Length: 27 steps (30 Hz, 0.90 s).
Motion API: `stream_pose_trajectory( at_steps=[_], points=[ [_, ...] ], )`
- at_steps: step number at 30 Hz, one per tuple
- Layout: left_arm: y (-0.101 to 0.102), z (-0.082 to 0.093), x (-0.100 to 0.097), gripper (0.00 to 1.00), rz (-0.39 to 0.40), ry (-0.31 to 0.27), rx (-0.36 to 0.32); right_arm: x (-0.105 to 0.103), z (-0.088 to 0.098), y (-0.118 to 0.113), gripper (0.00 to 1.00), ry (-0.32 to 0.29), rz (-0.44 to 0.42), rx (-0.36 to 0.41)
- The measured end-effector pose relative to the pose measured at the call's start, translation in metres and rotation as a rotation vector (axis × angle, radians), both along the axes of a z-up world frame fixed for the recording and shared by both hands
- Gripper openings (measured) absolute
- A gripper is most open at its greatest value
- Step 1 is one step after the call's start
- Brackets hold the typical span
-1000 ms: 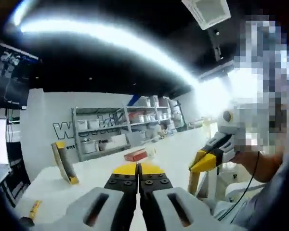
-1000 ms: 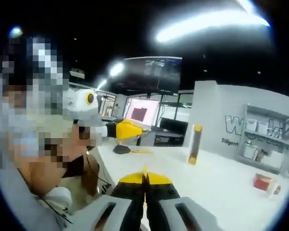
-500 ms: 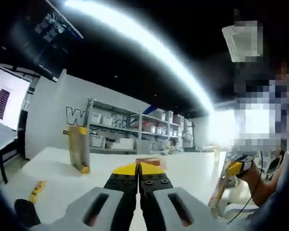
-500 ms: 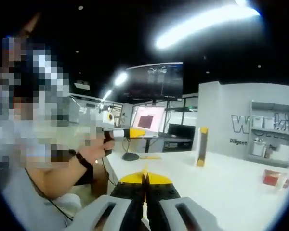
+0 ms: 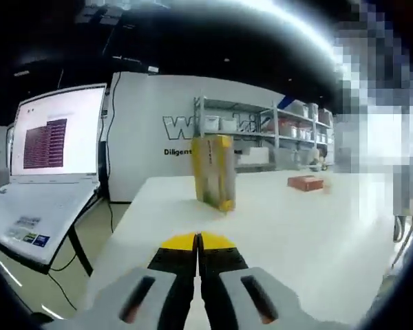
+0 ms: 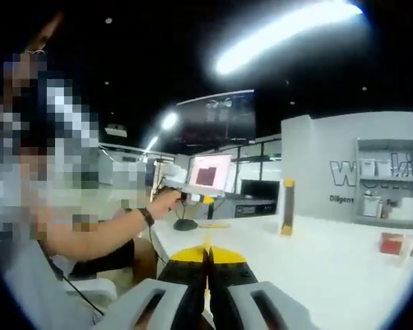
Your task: Tear open the coffee pouch, take out the coffee, and pour the coffee from the pouch into the cup
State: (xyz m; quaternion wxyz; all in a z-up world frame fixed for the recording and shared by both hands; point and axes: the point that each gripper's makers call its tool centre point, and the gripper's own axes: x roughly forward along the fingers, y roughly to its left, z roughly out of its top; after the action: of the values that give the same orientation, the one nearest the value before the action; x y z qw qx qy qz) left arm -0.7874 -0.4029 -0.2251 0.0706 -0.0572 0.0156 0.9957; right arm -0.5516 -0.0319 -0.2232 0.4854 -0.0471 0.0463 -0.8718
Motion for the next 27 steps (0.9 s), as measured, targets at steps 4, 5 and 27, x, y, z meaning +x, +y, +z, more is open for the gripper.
stream_pose_trajectory(
  at_steps=[4, 5, 27],
  points=[
    [-0.011, -0.010, -0.014, 0.04, 0.034, -0.016, -0.078, -0.001, 0.001, 0.006, 0.01, 0.001, -0.011, -0.008],
    [-0.011, -0.013, -0.017, 0.05, 0.029, -0.030, -0.090, -0.002, 0.001, 0.007, 0.01, 0.002, -0.014, -0.007],
    [-0.013, 0.003, -0.027, 0.61, 0.033, 0.142, -0.184, -0.003, 0.004, 0.015, 0.01, 0.012, -0.029, -0.014]
  ],
)
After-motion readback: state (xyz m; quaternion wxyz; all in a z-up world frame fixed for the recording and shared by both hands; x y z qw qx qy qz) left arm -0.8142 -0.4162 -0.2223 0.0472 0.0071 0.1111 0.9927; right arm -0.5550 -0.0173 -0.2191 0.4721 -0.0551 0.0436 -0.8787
